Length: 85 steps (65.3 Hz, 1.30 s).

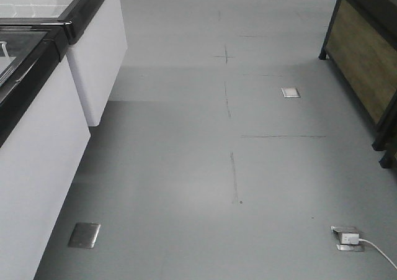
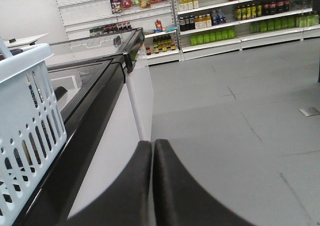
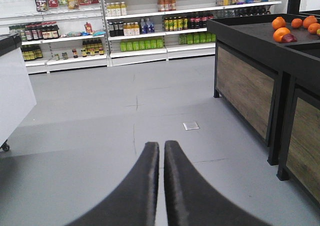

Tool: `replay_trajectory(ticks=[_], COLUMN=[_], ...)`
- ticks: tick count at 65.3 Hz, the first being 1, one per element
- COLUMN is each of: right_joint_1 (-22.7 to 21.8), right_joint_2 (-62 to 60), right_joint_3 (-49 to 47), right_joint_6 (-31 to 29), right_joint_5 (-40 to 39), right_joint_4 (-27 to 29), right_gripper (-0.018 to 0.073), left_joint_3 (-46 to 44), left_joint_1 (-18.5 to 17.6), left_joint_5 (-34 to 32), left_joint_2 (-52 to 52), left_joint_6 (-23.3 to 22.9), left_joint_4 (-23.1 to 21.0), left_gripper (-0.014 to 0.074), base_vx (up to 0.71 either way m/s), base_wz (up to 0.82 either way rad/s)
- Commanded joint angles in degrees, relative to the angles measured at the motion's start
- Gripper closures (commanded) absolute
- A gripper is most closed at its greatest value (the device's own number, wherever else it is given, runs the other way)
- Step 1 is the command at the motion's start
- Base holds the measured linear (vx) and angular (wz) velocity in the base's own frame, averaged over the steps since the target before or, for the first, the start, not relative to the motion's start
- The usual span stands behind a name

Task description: Left arm holds basket, right arm returns cookies

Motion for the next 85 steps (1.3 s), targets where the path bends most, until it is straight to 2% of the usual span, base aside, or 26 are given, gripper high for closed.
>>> replay_trajectory(ticks=[1, 12, 23, 27, 40, 61, 65, 71, 79, 85], right_joint_1=[-0.05, -0.05, -0.05, -0.05, -0.05, -0.05, -0.05, -0.05, -0.05, -0.05], right_joint_2=[-0.75, -0.75, -0.75, -0.75, -0.75, -0.75, -0.75, -0.75, -0.75, -0.75], right_joint_3=[1.03, 1.03, 1.03, 1.03, 1.03, 1.03, 1.03, 1.03, 1.03, 1.03], right_joint_6=[-0.53, -0.53, -0.53, -0.53, -0.53, -0.53, -0.53, -0.53, -0.53, -0.53], right_joint_5=[-4.37, -4.37, -4.37, -4.37, -4.37, -4.37, -4.37, -4.37, -4.37, -4.37], right_joint_4=[-0.55, -0.55, -0.55, -0.55, -0.55, -0.55, -0.55, -0.55, -0.55, -0.55], right_gripper=[0.0565, 0.0565, 0.0565, 0.0565, 0.0565, 0.0565, 0.0565, 0.0565, 0.0565, 0.0565], left_joint_3=[-1.27, -1.27, -1.27, -1.27, -1.39, -2.34, -4.08, -9.25, -18.94, -26.97], left_joint_1=[0.00, 0.00, 0.00, 0.00, 0.00, 0.00, 0.00, 0.00, 0.00, 0.00], left_joint_5=[-4.19, -5.65, -13.20, -17.97, -35.64, -57.30, -56.52, -51.85, -38.47, -27.84], left_joint_2=[-1.03, -1.03, -1.03, -1.03, -1.03, -1.03, -1.03, -1.03, -0.52, 1.30], left_joint_6=[-0.21, -0.28, -0.28, -0.28, -0.28, -0.30, -0.60, -1.59, -1.59, -1.59], left_joint_4=[-0.08, -0.41, -5.04, -6.19, -6.07, -6.07, -5.79, -3.94, 0.70, 2.46], left_gripper=[0.0603, 0.0603, 0.0602, 0.0602, 0.0602, 0.0602, 0.0602, 0.0602, 0.0602, 0.0602], base_vx=[0.00, 0.00, 0.00, 0.00, 0.00, 0.00, 0.00, 0.00, 0.00, 0.00], base_wz=[0.00, 0.00, 0.00, 0.00, 0.00, 0.00, 0.00, 0.00, 0.00, 0.00])
